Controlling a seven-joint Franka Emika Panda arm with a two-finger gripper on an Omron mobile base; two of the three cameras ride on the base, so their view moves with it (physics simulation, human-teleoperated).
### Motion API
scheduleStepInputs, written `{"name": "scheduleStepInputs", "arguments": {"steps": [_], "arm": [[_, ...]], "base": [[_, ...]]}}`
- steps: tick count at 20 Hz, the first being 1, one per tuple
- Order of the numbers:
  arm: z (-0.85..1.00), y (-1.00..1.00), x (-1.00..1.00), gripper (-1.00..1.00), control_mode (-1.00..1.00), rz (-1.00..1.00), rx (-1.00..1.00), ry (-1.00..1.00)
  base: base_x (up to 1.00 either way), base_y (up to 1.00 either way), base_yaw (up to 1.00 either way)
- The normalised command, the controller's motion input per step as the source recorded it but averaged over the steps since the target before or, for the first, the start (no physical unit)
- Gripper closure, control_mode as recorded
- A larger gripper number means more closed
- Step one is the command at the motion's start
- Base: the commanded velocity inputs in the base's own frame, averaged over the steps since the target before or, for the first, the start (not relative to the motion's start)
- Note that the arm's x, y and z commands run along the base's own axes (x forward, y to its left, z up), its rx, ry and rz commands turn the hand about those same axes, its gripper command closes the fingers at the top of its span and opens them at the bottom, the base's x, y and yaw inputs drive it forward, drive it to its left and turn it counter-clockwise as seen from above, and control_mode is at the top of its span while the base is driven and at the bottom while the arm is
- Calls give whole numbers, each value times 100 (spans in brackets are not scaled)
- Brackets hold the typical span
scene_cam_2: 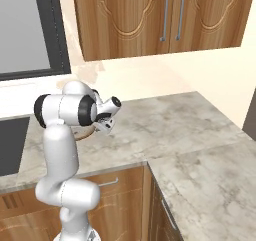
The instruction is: Clear the mugs and bowl far away from the sink.
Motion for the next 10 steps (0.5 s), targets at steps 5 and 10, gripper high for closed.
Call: {"name": "scheduleStepInputs", "arguments": {"steps": [5,10], "arm": [[-44,59,0,100,-100,0,0,0],[-33,37,0,100,-100,0,0,0]], "base": [[0,0,0],[0,0,0]]}}
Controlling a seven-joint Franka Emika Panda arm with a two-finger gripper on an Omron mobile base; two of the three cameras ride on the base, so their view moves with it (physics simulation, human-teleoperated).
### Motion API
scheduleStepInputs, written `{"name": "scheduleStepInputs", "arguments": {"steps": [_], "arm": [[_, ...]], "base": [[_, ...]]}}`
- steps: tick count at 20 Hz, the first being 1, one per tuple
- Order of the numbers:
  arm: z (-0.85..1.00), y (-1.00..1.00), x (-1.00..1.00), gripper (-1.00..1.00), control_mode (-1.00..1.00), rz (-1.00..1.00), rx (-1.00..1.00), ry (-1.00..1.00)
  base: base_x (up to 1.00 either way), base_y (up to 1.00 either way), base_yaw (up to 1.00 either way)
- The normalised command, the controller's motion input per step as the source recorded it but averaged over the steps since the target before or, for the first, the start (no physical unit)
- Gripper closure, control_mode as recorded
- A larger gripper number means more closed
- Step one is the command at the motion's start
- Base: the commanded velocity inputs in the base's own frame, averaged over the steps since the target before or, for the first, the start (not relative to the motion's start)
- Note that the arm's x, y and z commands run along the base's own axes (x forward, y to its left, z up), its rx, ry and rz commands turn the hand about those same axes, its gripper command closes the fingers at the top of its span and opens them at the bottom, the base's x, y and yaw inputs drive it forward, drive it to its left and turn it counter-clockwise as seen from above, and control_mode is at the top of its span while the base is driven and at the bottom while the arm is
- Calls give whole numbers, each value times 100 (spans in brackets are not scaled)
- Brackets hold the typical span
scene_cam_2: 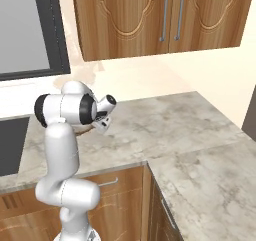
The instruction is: Clear the mugs and bowl far away from the sink.
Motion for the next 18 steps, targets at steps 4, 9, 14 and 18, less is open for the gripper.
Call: {"name": "scheduleStepInputs", "arguments": {"steps": [4,9,14,18], "arm": [[11,1,-23,100,-100,0,1,-6],[79,-28,-59,100,-100,-1,6,-25],[79,-44,-42,100,-100,-13,0,-28],[63,-60,-41,100,-100,-23,-4,-30]], "base": [[0,0,0],[0,0,0],[0,0,0],[0,0,0]]}}
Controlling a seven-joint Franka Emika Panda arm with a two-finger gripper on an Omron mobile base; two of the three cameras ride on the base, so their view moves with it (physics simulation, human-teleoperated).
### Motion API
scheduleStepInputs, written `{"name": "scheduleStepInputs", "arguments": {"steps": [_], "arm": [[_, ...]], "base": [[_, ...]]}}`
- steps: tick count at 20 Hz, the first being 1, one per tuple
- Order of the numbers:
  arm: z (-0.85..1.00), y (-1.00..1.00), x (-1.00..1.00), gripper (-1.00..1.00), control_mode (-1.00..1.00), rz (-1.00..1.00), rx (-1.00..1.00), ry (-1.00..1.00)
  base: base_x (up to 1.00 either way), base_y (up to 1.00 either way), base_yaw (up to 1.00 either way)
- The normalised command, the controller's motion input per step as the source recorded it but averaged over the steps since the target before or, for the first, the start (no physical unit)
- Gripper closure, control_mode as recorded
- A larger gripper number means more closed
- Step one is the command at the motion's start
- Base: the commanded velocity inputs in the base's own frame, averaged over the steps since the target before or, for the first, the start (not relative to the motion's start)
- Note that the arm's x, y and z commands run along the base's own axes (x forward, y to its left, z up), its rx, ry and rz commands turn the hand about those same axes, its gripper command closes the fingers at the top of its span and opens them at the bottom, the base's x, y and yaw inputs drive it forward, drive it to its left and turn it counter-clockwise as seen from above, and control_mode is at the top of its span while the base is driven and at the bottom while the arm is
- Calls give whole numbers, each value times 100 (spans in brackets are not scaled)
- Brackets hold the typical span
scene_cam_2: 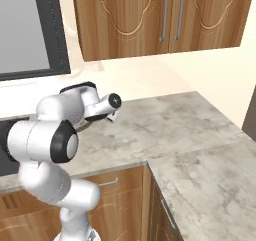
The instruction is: Clear the mugs and bowl far away from the sink.
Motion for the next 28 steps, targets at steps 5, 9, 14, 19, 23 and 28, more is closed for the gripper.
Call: {"name": "scheduleStepInputs", "arguments": {"steps": [5,9,14,19,23,28], "arm": [[46,-67,-29,100,-100,-47,-3,-15],[27,-39,-15,100,-100,-74,0,-3],[27,-39,-11,100,-100,-78,1,0],[32,-30,-42,100,-100,-57,6,0],[47,-18,-89,100,-100,-11,19,0],[84,-10,-74,100,-100,0,15,-6]], "base": [[0,0,0],[0,0,0],[0,0,0],[0,0,0],[0,0,0],[0,0,0]]}}
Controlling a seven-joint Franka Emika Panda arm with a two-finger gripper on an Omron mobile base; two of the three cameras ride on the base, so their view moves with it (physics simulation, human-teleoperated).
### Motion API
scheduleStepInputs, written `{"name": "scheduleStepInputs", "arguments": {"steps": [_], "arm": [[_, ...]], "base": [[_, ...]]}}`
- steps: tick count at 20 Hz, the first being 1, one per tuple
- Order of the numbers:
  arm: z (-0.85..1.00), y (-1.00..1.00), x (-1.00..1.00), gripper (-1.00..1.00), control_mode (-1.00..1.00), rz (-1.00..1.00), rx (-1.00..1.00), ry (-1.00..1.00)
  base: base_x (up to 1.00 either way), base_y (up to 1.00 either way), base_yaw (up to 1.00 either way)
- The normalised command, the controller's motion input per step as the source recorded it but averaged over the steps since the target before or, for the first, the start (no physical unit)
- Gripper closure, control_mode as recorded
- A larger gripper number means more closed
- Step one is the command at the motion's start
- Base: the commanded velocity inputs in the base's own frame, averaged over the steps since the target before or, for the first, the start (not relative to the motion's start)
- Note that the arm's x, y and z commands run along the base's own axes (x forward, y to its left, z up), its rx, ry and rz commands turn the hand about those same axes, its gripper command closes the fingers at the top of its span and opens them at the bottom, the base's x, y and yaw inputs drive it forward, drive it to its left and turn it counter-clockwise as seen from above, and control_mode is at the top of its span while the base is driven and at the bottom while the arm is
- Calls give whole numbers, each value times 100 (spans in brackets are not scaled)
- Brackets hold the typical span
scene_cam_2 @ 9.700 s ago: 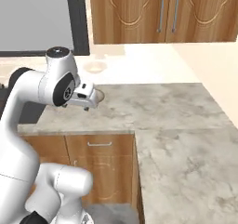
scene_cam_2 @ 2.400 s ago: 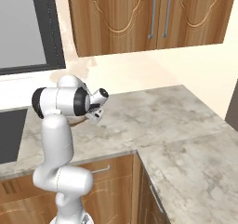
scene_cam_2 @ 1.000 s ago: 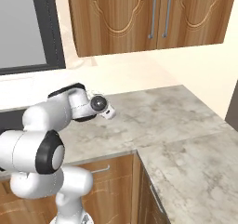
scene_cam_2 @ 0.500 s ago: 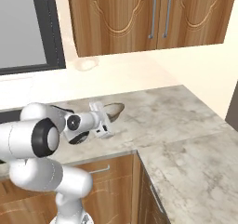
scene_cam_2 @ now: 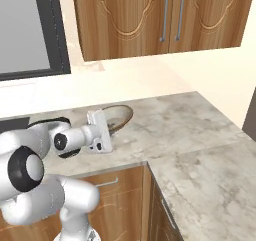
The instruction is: Clear the mugs and bowl far away from the sink.
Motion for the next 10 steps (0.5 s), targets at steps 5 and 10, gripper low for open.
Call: {"name": "scheduleStepInputs", "arguments": {"steps": [5,10], "arm": [[92,-20,-69,100,-100,0,19,-6],[82,-28,-58,100,-100,0,27,0]], "base": [[0,0,0],[0,0,0]]}}
